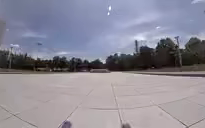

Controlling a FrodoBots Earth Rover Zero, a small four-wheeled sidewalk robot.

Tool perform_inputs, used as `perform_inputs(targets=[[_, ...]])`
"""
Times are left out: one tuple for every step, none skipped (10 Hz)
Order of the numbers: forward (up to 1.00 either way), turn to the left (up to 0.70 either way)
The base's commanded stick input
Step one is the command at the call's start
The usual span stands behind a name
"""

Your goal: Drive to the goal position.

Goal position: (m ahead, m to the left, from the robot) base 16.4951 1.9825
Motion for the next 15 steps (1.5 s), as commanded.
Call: perform_inputs(targets=[[0.7,0.03],[0.7,0.02],[0.7,0.02],[0.7,0.02],[0.7,0.03],[0.7,0.03],[0.7,0.02],[0.7,0.02],[0.7,0.03],[0.7,0.03],[0.7,0.02],[0.7,0.03],[0.7,0.03],[0.7,0.02],[0.7,0.02]])
